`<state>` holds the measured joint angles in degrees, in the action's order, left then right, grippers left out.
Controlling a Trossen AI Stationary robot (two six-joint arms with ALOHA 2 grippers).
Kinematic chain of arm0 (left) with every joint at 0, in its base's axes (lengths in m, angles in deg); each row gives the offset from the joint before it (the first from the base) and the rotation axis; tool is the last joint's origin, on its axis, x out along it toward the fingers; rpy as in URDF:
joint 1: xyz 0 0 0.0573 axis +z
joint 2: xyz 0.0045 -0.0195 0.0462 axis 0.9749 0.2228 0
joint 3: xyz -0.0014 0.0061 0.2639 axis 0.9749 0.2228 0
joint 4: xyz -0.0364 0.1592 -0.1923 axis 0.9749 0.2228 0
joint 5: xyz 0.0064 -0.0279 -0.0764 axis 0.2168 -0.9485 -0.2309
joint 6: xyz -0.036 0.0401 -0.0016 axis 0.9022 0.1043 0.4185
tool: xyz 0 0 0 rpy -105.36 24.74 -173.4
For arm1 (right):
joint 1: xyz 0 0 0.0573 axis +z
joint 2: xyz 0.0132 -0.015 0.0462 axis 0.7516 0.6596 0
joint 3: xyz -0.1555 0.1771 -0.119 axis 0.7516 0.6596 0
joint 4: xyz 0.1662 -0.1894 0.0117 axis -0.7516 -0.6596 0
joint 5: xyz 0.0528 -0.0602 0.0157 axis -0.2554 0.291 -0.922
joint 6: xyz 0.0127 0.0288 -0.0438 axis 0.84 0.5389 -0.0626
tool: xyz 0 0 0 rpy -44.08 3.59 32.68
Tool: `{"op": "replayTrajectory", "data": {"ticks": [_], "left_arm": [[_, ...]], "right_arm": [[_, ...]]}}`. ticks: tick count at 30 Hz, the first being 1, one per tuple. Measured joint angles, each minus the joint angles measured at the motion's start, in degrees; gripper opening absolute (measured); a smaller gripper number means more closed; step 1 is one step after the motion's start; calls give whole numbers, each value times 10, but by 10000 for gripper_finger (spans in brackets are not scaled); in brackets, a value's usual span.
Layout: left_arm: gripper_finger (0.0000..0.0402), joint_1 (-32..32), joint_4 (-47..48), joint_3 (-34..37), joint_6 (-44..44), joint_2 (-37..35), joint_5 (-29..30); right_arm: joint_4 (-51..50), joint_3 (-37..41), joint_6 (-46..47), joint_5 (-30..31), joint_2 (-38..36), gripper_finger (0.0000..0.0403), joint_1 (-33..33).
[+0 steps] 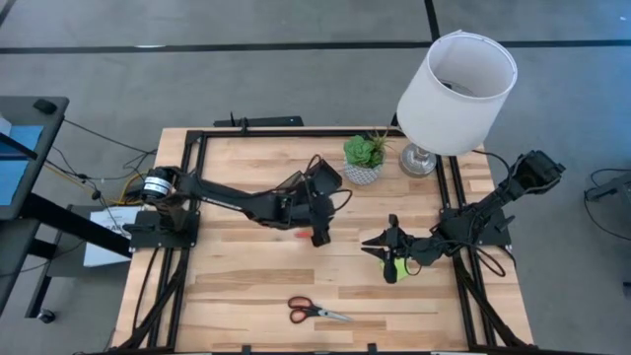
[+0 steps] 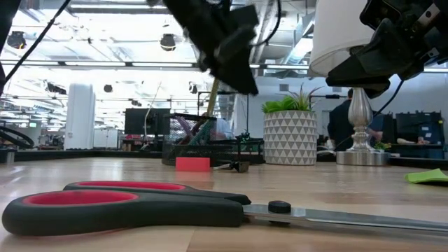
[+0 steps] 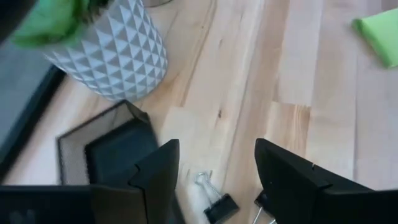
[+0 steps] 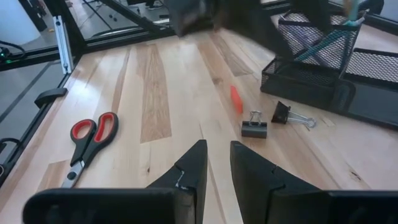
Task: Pick and place office supplies into organizer
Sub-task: Put the orange eraser into the black desk organizer
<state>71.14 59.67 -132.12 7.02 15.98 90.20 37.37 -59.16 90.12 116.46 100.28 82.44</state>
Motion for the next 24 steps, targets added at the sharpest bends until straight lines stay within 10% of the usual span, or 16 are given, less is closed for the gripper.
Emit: {"op": "replayTrajectory", "data": {"ticks": [10,17,24], "left_arm": [[206,-34,374,-178,71,0,-101],[206,-100,659,-180,278,-1,44],[206,-168,641,-145,301,-8,47]], "right_arm": [[0,0,0,-27,0,65,0],[0,0,0,-27,0,65,14],[6,0,0,-25,0,65,24]]}}
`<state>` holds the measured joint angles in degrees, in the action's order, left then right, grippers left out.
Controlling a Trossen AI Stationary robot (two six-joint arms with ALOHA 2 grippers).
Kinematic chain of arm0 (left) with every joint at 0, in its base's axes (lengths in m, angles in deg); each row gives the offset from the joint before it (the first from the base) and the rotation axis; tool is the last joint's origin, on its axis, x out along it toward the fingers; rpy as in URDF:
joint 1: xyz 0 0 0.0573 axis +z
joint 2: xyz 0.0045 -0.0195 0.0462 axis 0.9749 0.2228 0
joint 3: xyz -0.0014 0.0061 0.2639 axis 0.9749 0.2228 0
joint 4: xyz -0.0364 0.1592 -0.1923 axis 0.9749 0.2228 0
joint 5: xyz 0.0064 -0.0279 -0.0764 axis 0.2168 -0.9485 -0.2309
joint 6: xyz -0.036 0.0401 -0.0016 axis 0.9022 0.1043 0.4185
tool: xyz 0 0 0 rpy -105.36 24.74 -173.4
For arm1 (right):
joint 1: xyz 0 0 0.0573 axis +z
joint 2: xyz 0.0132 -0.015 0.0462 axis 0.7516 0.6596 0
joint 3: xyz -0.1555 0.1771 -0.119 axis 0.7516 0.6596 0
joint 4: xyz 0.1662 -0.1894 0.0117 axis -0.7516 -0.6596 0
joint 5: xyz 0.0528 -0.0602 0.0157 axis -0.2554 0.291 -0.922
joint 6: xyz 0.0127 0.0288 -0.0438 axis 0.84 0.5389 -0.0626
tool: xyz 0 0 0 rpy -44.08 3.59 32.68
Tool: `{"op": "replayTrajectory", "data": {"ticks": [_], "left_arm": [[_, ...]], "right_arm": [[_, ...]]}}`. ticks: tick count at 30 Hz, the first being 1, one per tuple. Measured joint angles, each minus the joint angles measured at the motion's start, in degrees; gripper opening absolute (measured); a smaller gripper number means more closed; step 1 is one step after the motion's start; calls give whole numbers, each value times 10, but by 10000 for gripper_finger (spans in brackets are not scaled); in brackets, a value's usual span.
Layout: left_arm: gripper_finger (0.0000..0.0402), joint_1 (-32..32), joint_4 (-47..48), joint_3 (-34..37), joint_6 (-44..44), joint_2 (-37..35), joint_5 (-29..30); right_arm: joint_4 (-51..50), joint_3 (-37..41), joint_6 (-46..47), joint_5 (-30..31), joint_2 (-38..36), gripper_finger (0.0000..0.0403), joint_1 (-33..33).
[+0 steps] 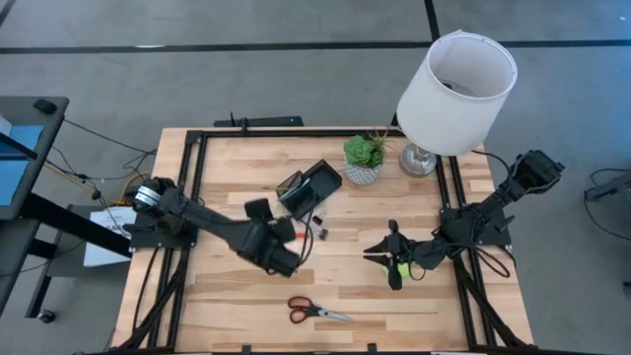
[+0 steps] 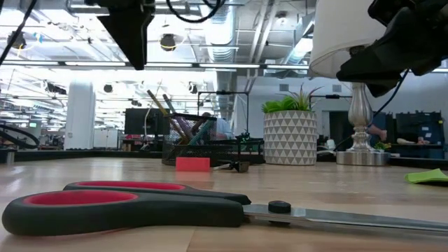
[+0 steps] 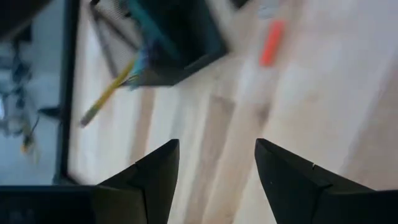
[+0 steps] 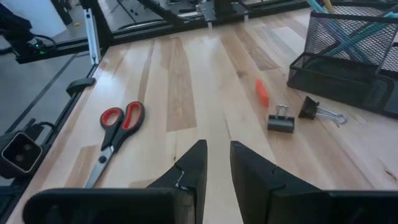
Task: Pick and place office supplies into organizer
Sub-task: Put the orange eraser into the black desk organizer
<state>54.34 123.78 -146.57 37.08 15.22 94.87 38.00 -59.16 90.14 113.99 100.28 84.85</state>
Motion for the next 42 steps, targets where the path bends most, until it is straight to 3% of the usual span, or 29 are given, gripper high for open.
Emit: {"op": "replayTrajectory", "data": {"ticks": [9,13,16,18,23,26,34,42], "left_arm": [[206,19,14,-56,-76,-81,96],[206,32,50,-46,-3,-171,100],[206,1,-9,51,117,-248,102],[206,-34,-136,151,152,-290,99],[206,-77,-549,396,82,-314,53],[206,-68,-690,487,69,-297,40],[206,-25,-810,603,87,-287,43],[206,3,-819,667,158,-287,27]], "right_arm": [[12,0,0,-1,0,65,-2],[11,0,0,-2,0,65,4],[10,0,0,-2,0,65,10],[8,0,0,-2,0,65,13],[8,0,0,0,0,65,14],[7,0,0,0,0,65,14],[7,0,0,1,0,65,14],[10,0,0,2,0,65,14]]}}
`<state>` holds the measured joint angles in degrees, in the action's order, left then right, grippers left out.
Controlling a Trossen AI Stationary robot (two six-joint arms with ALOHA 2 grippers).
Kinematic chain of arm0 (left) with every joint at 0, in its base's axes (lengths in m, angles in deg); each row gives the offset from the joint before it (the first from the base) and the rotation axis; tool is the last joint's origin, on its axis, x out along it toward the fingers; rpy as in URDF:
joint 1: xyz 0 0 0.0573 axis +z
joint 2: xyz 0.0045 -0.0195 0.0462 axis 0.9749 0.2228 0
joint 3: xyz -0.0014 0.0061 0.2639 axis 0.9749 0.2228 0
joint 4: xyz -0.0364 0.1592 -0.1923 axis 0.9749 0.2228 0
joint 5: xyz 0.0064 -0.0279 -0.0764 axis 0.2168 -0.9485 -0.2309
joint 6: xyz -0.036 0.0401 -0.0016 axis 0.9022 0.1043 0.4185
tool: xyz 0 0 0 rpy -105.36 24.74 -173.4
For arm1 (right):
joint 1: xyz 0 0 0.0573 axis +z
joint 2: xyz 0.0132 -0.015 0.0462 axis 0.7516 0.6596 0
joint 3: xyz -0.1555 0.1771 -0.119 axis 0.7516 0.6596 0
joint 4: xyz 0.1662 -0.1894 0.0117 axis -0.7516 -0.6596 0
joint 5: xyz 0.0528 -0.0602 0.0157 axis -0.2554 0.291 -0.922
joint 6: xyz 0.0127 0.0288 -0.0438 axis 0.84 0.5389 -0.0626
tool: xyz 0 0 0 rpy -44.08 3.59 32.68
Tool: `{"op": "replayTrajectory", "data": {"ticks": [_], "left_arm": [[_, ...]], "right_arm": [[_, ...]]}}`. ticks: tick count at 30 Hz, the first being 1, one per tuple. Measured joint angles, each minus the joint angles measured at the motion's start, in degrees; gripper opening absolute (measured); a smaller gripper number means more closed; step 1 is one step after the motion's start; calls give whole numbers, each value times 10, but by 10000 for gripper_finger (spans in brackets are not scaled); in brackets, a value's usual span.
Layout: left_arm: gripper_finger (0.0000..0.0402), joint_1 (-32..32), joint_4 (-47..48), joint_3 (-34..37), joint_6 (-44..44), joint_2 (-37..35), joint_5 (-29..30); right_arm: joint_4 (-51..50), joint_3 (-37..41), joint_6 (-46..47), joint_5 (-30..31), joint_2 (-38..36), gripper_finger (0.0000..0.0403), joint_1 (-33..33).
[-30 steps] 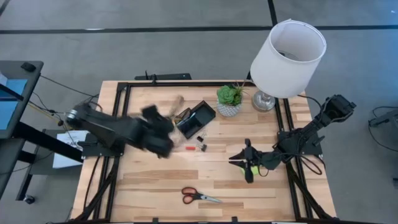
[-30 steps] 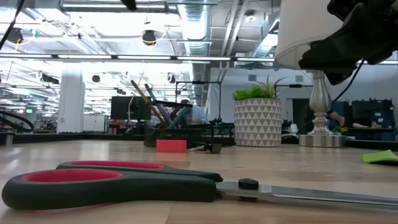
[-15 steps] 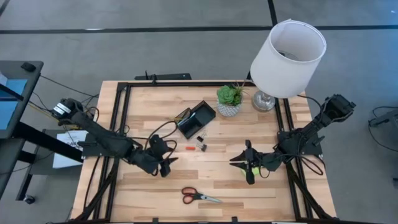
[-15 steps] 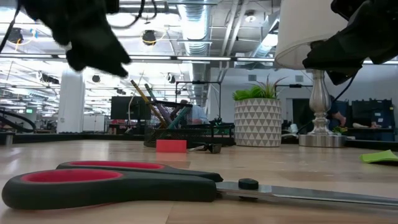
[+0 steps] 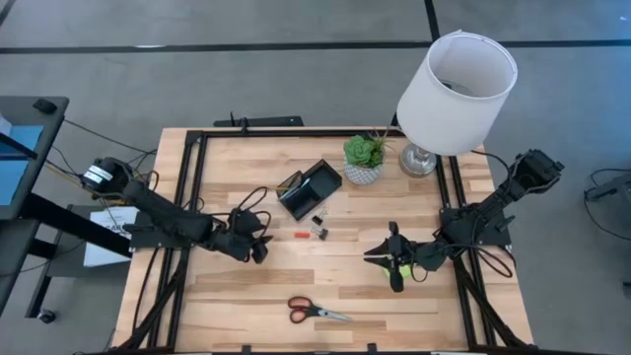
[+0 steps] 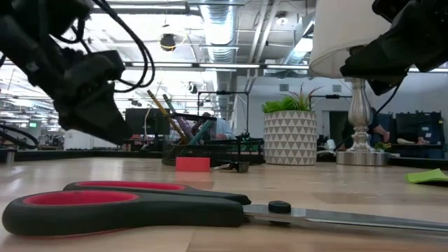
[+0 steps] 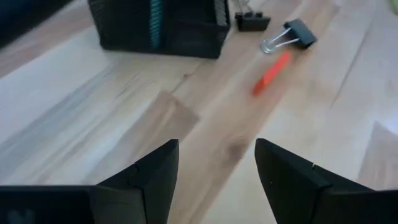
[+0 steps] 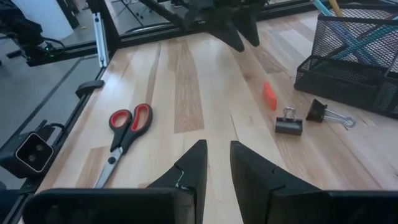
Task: Pick and place office supplies into organizer
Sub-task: Put the orange eraser into the black desk organizer
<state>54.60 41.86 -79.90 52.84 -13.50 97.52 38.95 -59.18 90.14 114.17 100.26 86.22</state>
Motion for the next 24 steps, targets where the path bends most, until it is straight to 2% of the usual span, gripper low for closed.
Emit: {"op": "replayTrajectory", "data": {"ticks": [2,6,11,18,24], "left_arm": [[206,7,-36,8,-44,1,-24],[206,12,-169,27,-176,43,-55],[206,23,-304,24,-241,153,-60],[206,59,-355,-20,-277,262,-43],[206,82,-359,-49,-324,281,-70]], "right_arm": [[-1,0,0,0,0,65,0],[-2,0,0,0,0,65,0],[-2,0,-1,0,0,65,0],[-2,0,-1,0,0,65,-1],[-2,0,-1,0,0,65,-1]]}}
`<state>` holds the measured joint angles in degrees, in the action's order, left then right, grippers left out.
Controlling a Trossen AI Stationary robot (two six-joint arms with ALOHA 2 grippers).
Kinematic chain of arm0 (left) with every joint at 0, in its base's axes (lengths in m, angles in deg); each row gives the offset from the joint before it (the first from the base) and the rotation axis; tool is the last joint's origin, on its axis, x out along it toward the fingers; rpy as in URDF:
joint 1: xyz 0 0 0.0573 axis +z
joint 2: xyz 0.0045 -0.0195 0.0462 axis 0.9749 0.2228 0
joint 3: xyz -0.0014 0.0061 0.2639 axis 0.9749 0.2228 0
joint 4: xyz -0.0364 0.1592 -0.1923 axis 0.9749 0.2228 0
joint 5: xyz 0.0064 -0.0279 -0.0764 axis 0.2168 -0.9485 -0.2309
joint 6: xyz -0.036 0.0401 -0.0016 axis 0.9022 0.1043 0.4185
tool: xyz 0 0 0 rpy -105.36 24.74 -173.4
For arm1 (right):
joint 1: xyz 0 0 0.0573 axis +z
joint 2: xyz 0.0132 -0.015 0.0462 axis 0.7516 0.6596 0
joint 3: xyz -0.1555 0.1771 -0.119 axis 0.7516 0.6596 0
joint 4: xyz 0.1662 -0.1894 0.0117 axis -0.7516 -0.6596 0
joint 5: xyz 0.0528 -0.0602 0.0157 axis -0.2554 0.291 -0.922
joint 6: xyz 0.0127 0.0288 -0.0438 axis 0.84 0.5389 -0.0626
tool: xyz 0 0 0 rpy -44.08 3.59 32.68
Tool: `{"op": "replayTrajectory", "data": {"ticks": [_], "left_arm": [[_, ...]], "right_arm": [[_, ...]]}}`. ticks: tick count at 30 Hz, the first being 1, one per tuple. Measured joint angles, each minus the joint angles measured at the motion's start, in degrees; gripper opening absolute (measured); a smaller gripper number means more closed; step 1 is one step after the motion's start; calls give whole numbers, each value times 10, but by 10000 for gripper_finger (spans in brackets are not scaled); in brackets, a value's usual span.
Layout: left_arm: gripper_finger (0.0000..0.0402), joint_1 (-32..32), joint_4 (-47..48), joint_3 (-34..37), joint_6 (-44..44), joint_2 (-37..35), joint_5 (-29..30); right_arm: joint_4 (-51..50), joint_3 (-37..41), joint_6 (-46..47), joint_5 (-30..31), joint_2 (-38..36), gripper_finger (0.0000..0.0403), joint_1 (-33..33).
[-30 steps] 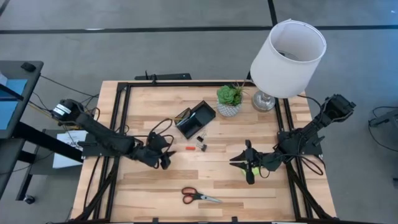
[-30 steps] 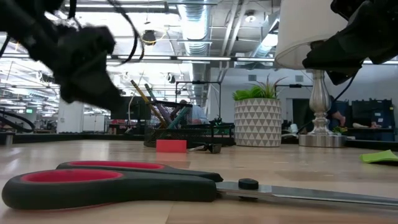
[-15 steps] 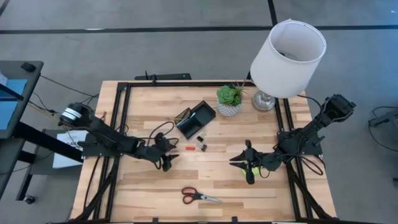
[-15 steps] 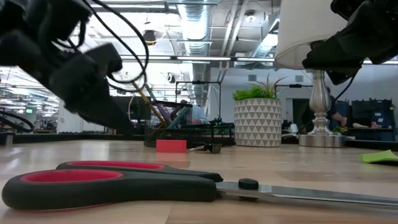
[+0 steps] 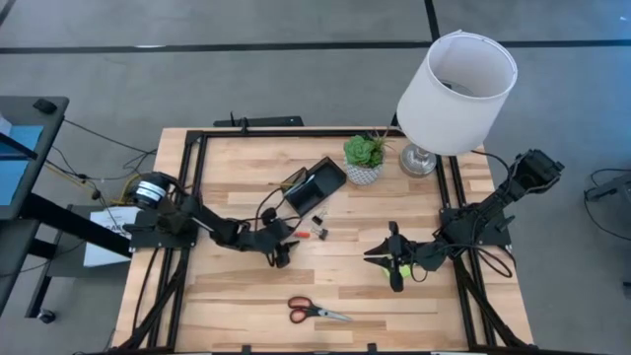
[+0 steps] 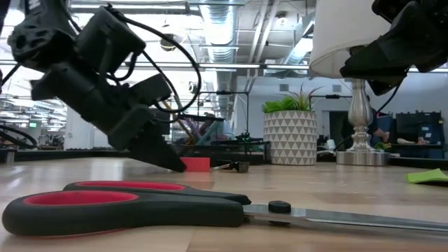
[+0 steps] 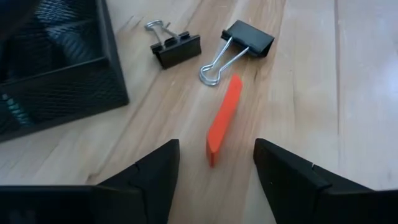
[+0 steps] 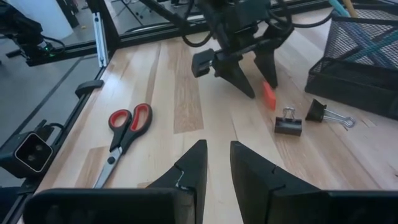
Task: Pick and place office supplies into organizer
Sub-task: Put the orange eraser into the black desk organizer
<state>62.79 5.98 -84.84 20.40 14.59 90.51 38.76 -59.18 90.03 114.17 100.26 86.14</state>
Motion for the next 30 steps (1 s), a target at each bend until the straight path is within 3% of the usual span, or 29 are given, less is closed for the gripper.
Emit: {"op": "replayTrajectory", "data": {"ticks": [6,9,12,17,20,26,30], "left_arm": [[204,19,12,-11,-4,0,-37],[184,22,14,-12,16,0,-40],[140,22,13,-12,20,0,-39],[32,21,12,-18,43,1,-41],[15,18,13,-31,74,1,-47],[9,1,16,-88,63,-11,32],[8,-1,68,-136,29,-32,107]], "right_arm": [[0,0,-1,0,0,65,0],[0,0,0,0,0,65,0],[0,0,0,0,0,65,0],[0,0,0,0,0,65,0],[0,0,0,0,0,65,0],[-1,0,0,-2,0,65,0],[-7,0,0,-2,0,65,0]]}}
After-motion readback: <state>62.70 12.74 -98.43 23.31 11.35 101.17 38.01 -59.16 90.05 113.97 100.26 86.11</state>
